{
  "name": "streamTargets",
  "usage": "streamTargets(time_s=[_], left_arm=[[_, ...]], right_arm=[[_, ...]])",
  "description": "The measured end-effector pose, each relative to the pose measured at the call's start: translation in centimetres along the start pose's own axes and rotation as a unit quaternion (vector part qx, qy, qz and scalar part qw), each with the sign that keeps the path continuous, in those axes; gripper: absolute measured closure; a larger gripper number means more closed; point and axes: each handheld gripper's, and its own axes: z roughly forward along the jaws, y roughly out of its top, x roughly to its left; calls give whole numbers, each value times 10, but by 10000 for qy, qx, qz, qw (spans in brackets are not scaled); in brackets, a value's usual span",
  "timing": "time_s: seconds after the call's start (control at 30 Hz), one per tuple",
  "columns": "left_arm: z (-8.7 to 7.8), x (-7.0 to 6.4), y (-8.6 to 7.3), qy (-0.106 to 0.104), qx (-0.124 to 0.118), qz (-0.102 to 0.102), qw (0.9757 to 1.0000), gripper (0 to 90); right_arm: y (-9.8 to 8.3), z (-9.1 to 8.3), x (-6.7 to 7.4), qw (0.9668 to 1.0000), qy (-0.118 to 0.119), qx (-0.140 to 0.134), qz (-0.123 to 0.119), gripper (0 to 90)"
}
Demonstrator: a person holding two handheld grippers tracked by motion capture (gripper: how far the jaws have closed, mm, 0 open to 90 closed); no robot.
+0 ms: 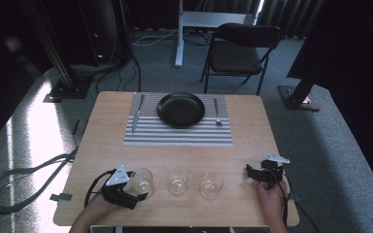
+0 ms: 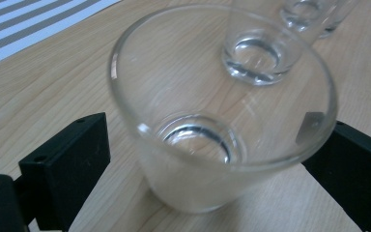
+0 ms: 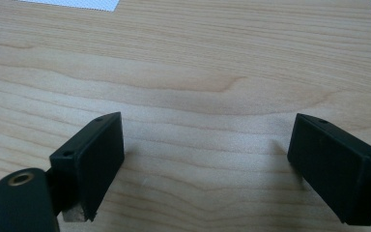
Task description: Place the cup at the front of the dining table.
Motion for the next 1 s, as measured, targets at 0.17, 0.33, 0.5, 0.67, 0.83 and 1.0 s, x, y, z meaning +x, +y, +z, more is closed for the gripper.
streamTargets(time_s=[0.17, 0.33, 0.5, 0.67, 0.83, 1.0], left_arm=[[5, -3, 0, 19, -20, 59, 10000, 42], [8, -7, 0, 301, -334, 19, 9990, 42], [11, -9, 0, 384, -351, 62, 9986, 42], [14, -11, 3, 367, -586, 75, 9976, 43], [17, -15, 3, 442, -593, 220, 9970, 76], [16, -16, 2, 635, -806, 260, 9944, 146]], right_arm=[[0, 0, 0, 10000, 0, -1, -2, 122], [0, 0, 0, 10000, 0, -2, 2, 122], [0, 0, 0, 10000, 1, -1, -1, 122], [0, 0, 0, 10000, -1, -1, -2, 122], [0, 0, 0, 10000, -1, -1, -2, 122], [0, 0, 0, 10000, 0, -1, -2, 122]])
